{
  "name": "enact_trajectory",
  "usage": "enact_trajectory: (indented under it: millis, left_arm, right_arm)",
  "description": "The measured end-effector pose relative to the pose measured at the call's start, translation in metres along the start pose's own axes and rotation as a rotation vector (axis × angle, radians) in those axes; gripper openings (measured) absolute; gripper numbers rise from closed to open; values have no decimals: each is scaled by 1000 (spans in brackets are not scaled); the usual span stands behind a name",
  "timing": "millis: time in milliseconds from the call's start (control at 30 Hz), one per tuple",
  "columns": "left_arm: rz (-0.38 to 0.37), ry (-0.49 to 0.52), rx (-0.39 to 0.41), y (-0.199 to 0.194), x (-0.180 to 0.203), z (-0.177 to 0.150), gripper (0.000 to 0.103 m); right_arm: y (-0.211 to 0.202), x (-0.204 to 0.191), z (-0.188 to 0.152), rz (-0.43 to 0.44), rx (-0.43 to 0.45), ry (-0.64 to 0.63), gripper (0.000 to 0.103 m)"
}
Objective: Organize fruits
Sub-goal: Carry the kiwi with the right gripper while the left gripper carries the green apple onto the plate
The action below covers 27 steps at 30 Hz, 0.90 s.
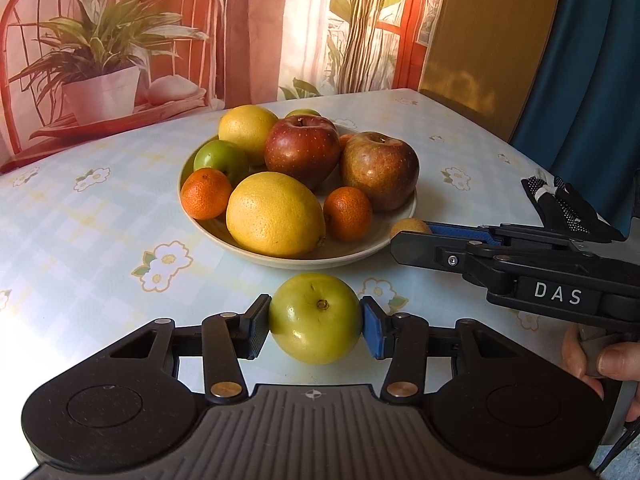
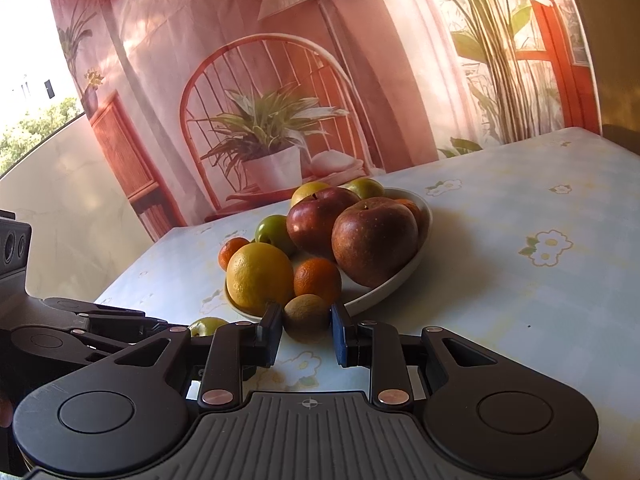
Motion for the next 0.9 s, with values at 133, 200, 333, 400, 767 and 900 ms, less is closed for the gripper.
enact_trajectory:
  millis: [133, 200, 333, 400, 767, 900]
  left_arm:
    - [0, -3, 44, -13, -5, 11, 50]
    - [6, -10, 68, -19, -8, 19, 50]
    - [22, -17, 110, -26, -10, 39, 50]
    - [25, -11, 130, -29, -9, 49, 50]
    - [40, -33, 168, -16, -11, 92, 50]
    - [37, -33, 157, -1, -13, 98, 50]
  right_arm:
    - [-1, 1, 0, 2, 6, 9, 24]
    - [-2, 2, 0, 0, 9, 15, 24]
    - [-1, 4, 1, -19, -3, 29, 24]
    - [2, 7, 5, -10, -20, 38, 24]
    - [9, 3, 62, -40, 2, -113, 24]
    - [19, 3, 73, -51, -40, -152, 24]
Point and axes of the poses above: each gripper's, at about its wrist camera, not at the fingertips, and y roughly the way its jaws point, x to its right, z to its top, the point moved 6 cm from there along y, roughly the way its jaws point, and after that the axes turned 13 degrees about -y, right-handed, at the moved point
